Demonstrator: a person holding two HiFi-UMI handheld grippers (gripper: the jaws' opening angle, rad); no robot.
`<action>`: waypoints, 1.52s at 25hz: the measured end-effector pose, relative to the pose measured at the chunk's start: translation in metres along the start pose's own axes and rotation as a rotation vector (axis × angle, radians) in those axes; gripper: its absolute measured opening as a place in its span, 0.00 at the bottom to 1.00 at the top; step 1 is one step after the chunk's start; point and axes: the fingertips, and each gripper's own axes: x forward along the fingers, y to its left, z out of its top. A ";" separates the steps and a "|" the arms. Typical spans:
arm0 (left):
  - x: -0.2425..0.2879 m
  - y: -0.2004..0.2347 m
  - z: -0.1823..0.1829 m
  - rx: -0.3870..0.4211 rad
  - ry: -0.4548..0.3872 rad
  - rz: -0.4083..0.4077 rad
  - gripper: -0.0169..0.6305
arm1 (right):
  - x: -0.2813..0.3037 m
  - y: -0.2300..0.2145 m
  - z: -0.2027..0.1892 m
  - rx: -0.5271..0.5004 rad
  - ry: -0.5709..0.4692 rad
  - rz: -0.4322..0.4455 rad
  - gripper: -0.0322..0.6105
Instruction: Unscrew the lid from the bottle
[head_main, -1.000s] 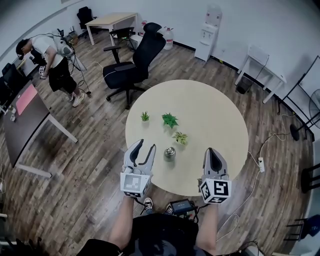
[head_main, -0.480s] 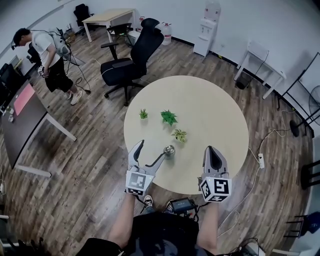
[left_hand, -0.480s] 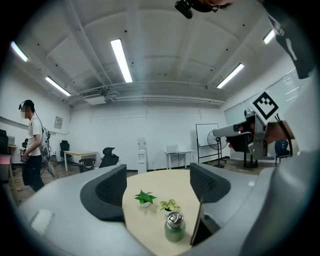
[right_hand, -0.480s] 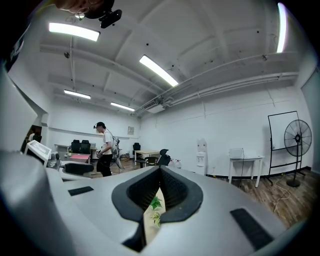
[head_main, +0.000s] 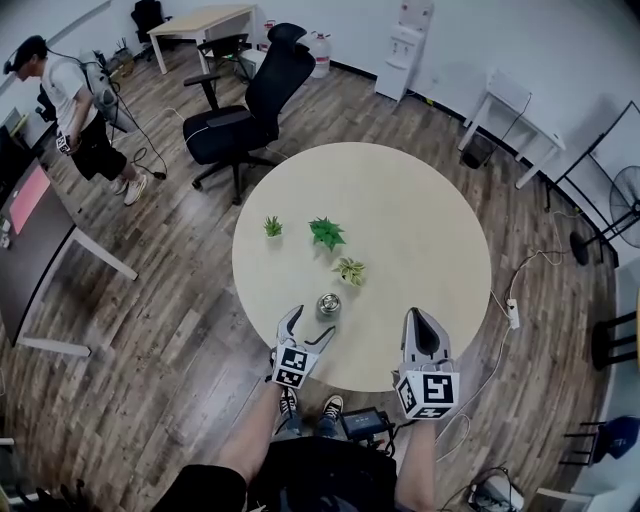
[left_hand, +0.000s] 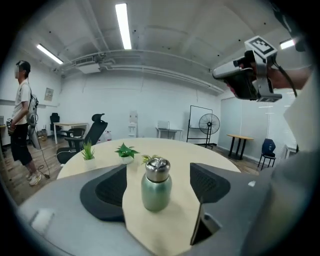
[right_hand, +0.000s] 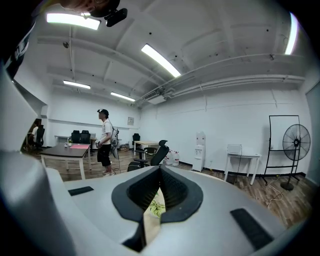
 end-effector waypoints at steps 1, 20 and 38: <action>0.009 -0.001 -0.009 -0.005 0.015 -0.006 0.64 | 0.000 0.000 -0.003 0.000 0.009 0.000 0.06; 0.098 0.003 -0.077 -0.012 0.163 0.000 0.60 | 0.000 0.002 -0.047 0.021 0.122 0.015 0.06; 0.031 -0.006 0.029 0.106 0.116 -0.022 0.60 | -0.010 0.022 -0.016 0.034 0.014 0.081 0.06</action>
